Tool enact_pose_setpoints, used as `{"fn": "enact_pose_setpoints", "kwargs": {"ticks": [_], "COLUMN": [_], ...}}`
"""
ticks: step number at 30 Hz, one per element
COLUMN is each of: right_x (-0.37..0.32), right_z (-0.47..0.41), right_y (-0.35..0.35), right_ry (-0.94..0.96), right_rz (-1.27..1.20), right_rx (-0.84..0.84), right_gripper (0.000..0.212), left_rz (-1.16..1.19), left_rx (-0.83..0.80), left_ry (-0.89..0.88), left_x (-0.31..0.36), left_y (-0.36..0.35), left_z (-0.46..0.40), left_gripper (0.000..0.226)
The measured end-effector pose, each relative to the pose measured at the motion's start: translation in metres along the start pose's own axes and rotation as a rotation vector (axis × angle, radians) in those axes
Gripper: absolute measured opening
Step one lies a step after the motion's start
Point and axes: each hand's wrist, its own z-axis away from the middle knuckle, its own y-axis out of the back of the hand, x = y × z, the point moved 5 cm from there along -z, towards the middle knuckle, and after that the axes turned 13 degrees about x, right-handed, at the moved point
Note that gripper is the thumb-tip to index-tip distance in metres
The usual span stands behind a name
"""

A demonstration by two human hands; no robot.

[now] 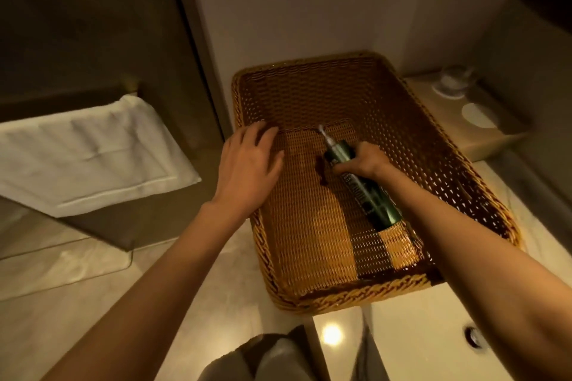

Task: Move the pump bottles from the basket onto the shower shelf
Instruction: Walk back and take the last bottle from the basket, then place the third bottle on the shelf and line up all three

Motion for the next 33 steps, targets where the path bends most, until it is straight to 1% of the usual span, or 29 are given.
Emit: {"fn": "enact_pose_setpoints", "kwargs": {"ticks": [2,5,8,10,14,16,18,21,23,26,28,30,33], "right_x": [-0.034,-0.098,-0.170,-0.216,-0.298,-0.334,-0.366,-0.413,-0.440,-0.476,-0.497,-0.516,-0.544], "right_z": [0.005,0.027,0.064,0.093,0.153,0.184,0.214,0.254,0.280,0.322,0.347,0.370,0.400], "right_y": [0.017,0.052,0.079,0.086,0.074,0.055,0.028,-0.032,-0.080,-0.149,-0.189,-0.225,-0.270], "right_ry": [0.106,0.299,0.501,0.609,0.744,0.764,0.781,0.811,0.815,0.836,0.830,0.814,0.801], "right_rz": [-0.124,-0.281,-0.383,-0.481,-0.584,-0.647,-0.725,-0.825,-0.838,-0.825,-0.829,-0.839,-0.849], "right_rx": [0.122,0.357,0.527,0.558,0.528,0.463,0.366,0.144,-0.005,-0.185,-0.298,-0.404,-0.541], "right_gripper": [0.061,0.067,0.063,0.062,0.075,0.078,0.077,0.067,0.059,0.050,0.049,0.050,0.051], "left_rz": [0.064,0.217,0.379,0.469,0.693,0.793,0.874,0.980,1.103,1.306,1.411,1.495,1.534], "left_rx": [-0.003,0.027,0.077,0.106,0.170,0.187,0.178,0.135,0.157,0.331,0.433,0.541,0.723], "left_ry": [0.050,0.146,0.255,0.351,0.582,0.697,0.829,1.051,1.217,1.544,1.730,1.851,1.954], "left_x": [-0.005,-0.017,-0.036,-0.054,-0.102,-0.133,-0.167,-0.219,-0.252,-0.301,-0.327,-0.347,-0.376], "left_y": [0.005,0.020,0.045,0.065,0.112,0.134,0.154,0.174,0.181,0.192,0.202,0.216,0.239], "left_z": [0.002,0.002,0.001,0.005,0.026,0.044,0.072,0.139,0.191,0.273,0.323,0.365,0.414], "left_gripper": [0.047,0.047,0.045,0.045,0.044,0.042,0.041,0.040,0.036,0.026,0.025,0.028,0.032]}}
